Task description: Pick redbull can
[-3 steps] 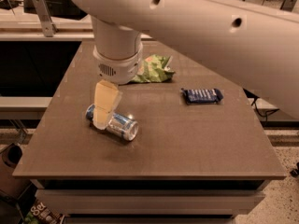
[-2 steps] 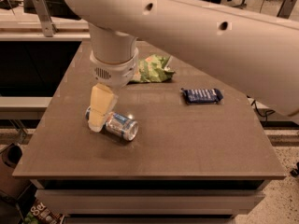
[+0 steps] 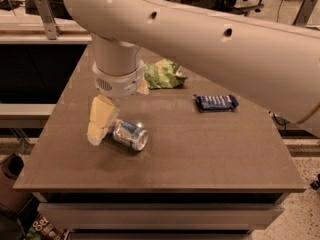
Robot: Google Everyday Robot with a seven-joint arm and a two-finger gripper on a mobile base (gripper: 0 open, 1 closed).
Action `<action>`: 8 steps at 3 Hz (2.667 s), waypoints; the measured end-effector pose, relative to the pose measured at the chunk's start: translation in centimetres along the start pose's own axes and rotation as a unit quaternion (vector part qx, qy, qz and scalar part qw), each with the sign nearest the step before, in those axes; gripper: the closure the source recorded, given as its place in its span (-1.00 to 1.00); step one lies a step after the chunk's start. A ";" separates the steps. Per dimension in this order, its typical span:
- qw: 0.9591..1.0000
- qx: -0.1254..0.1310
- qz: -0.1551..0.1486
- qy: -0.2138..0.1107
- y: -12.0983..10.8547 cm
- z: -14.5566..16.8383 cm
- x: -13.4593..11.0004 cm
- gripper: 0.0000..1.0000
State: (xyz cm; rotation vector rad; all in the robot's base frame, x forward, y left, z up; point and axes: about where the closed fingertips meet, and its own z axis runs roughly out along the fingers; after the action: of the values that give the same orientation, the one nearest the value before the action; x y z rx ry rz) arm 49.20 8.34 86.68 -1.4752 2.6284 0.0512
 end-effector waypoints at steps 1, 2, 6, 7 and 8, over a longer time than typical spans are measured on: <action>1.000 -0.002 0.014 -0.002 1.7 1.4 -0.5 -1.00; 1.000 -0.003 0.009 -0.005 2.1 2.1 -0.9 -1.00; 0.999 0.030 -0.012 0.023 1.2 3.5 -0.5 -0.23; 0.999 0.031 -0.012 0.022 1.2 3.5 -0.5 0.23; 0.999 0.031 -0.013 0.021 1.2 3.5 -0.5 0.70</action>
Offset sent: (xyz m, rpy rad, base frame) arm -0.0144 0.0204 -0.0228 0.0201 0.0015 -0.0347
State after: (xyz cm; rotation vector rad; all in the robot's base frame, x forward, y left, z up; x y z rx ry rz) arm 48.76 9.72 83.20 -1.5050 2.6181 -0.0649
